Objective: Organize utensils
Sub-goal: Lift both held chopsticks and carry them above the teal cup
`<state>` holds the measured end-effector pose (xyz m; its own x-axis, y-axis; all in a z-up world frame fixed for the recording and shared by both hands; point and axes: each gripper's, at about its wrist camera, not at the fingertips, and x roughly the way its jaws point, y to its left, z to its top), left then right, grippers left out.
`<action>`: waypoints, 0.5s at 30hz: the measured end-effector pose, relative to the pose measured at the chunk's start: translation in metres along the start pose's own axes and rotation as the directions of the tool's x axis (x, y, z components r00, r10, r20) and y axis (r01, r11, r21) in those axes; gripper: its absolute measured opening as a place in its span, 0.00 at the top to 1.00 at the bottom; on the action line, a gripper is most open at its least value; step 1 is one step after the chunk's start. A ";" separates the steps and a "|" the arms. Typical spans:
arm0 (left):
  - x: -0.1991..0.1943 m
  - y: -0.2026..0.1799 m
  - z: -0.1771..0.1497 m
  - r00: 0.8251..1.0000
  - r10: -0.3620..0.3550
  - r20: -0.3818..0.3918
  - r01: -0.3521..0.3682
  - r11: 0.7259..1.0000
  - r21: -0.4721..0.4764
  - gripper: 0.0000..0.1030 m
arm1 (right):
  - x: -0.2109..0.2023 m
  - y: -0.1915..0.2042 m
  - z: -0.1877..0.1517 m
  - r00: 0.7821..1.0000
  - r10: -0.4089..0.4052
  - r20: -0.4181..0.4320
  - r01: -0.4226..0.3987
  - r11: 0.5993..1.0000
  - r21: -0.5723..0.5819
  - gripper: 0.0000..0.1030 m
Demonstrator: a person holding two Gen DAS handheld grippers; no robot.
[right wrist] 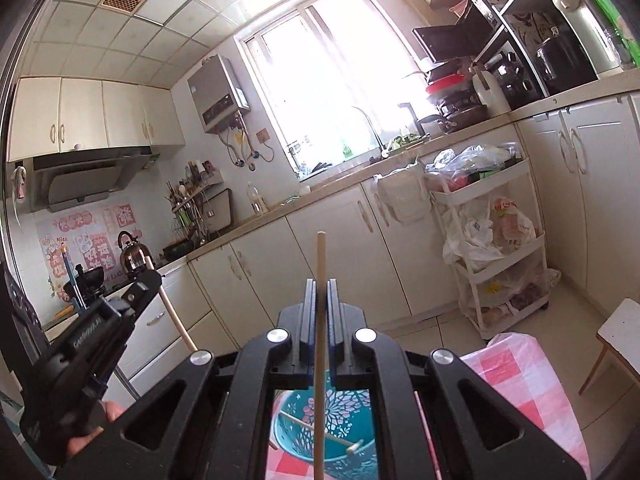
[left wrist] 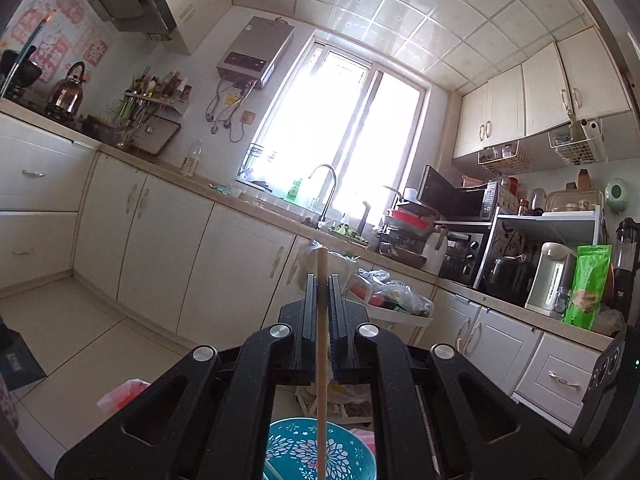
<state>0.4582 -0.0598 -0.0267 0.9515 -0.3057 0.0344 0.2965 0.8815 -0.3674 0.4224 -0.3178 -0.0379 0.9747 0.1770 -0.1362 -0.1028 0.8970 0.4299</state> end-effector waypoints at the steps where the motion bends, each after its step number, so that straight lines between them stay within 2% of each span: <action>1: 0.002 0.001 -0.002 1.000 0.004 -0.001 -0.004 1.000 -0.003 0.95 | 0.004 0.000 0.002 1.000 -0.001 0.004 0.001 1.000 0.002 0.95; 11: 0.017 0.010 -0.017 0.999 0.037 -0.011 -0.037 0.999 -0.006 0.95 | 0.043 0.006 0.006 0.998 -0.024 0.062 0.024 1.000 0.010 0.95; 15: 0.024 0.012 -0.026 0.999 0.046 -0.019 -0.046 0.999 -0.002 0.95 | 0.061 0.005 -0.001 0.997 -0.047 0.055 0.047 0.999 0.008 0.95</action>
<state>0.4824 -0.0665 -0.0546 0.9623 -0.2720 -0.0004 0.2526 0.8940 -0.3701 0.4815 -0.3022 -0.0455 0.9879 0.1117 -0.1073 -0.0551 0.9009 0.4306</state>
